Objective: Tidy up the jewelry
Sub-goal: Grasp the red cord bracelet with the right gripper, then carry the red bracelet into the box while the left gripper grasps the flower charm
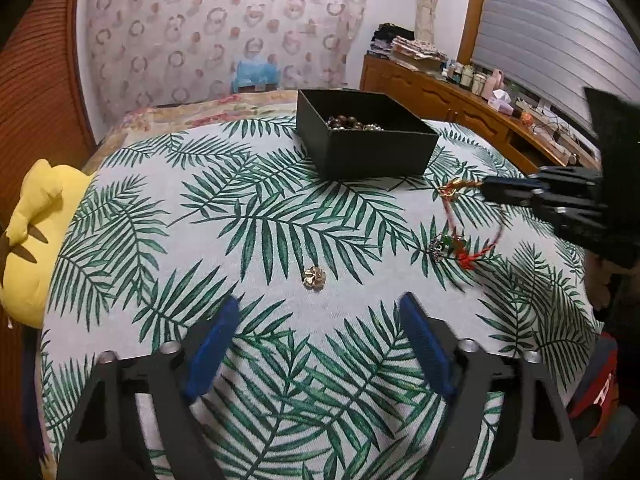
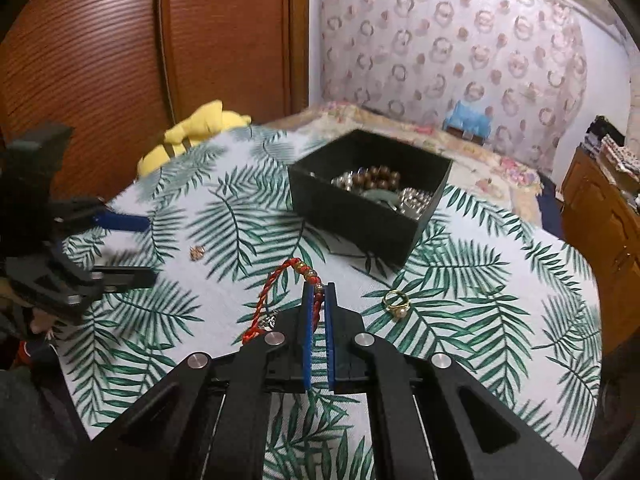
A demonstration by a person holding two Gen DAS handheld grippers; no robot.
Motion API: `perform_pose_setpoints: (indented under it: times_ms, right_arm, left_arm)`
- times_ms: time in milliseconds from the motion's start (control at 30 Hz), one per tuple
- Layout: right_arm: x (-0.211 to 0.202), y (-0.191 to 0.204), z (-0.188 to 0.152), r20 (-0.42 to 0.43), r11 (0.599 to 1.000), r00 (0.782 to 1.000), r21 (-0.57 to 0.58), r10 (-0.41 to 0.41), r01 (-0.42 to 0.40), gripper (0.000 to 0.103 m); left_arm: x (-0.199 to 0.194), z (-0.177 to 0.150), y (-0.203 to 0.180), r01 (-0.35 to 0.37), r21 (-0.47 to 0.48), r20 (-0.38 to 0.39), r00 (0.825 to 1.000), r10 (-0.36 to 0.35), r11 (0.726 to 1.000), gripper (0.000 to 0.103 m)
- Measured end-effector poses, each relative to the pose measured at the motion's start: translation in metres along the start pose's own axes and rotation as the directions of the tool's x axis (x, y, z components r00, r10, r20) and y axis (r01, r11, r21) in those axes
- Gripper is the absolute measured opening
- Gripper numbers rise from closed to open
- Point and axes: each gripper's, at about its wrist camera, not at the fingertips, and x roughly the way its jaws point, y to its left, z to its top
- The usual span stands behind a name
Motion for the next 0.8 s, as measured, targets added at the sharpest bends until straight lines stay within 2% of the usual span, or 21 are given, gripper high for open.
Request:
perform_pose_setpoints:
  times_ms: [300,533,633,800]
  right_arm:
    - [-0.005,0.000,-0.011,0.024,0.999,1.000,0.037,-0.006,0.005,0.006]
    - [-0.006,0.004,-0.014,0.041,0.999,0.999,0.032,0.003,-0.005,0.006]
    - [-0.007,0.005,-0.014,0.044,1.000,0.999,0.023,0.001,-0.002,0.006]
    - [-0.007,0.001,-0.012,0.045,1.000,0.999,0.015,-0.013,0.012,0.006]
  left_arm:
    - [0.024,0.011,-0.008,-0.031,0.052,-0.041,0.999,0.033,0.998,0.034]
    - [0.033,0.011,-0.010,-0.053,0.073,-0.048,0.997,0.057,0.996,0.025]
    - [0.034,0.012,-0.009,-0.066,0.080,-0.040,0.997,0.069,0.995,0.014]
    - [0.031,0.014,-0.005,-0.066,0.057,-0.017,0.998,0.067,0.996,0.014]
